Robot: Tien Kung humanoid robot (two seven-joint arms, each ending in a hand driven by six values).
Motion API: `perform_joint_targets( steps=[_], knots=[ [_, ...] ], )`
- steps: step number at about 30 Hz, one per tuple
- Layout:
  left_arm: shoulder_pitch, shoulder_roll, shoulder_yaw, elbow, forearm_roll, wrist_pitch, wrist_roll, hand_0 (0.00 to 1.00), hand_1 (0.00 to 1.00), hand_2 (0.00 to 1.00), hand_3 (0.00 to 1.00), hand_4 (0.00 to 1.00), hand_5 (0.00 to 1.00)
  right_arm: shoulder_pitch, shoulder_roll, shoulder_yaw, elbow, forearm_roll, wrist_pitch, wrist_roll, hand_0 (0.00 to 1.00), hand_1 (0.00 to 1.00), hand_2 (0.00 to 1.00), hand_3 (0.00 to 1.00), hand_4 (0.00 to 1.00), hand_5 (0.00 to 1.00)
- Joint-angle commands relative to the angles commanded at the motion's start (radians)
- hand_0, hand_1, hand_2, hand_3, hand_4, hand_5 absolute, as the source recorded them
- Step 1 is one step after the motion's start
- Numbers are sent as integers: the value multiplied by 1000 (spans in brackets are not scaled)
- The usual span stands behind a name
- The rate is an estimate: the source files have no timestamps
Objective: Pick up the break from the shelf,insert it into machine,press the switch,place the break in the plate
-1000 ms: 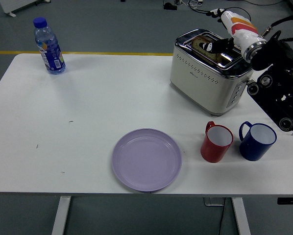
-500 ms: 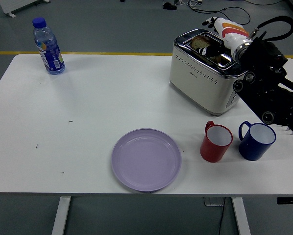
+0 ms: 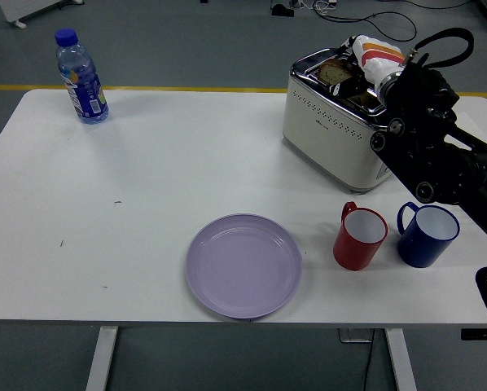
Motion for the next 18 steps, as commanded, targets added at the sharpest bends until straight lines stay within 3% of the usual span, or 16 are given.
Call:
perform_joint_targets(
  steps=[3, 4, 15, 16, 18],
  knots=[
    [-1, 0, 6, 0, -7, 2, -1, 614, 472, 432, 567, 339, 898, 5, 8, 1, -9, -7, 5, -18, 504, 546, 574, 715, 840, 261],
    [-1, 0, 9, 0, -10, 2, -2, 614, 471, 431, 567, 340, 895, 6, 11, 1, -13, -13, 5, -24, 424, 504, 543, 700, 842, 262],
    [-3, 0, 17, 0, -16, 7, -3, 614, 468, 425, 568, 340, 896, 21, 39, -5, -58, -37, -9, -36, 379, 470, 522, 685, 834, 252],
    [-3, 0, 18, 0, -18, 7, -4, 614, 467, 424, 567, 340, 895, 22, 41, -5, -64, -41, -12, -37, 305, 412, 473, 606, 825, 247],
    [-3, 0, 19, 0, -20, 8, -4, 614, 467, 424, 567, 340, 895, 23, 43, -6, -69, -44, -14, -37, 305, 412, 473, 606, 825, 247]
  ],
)
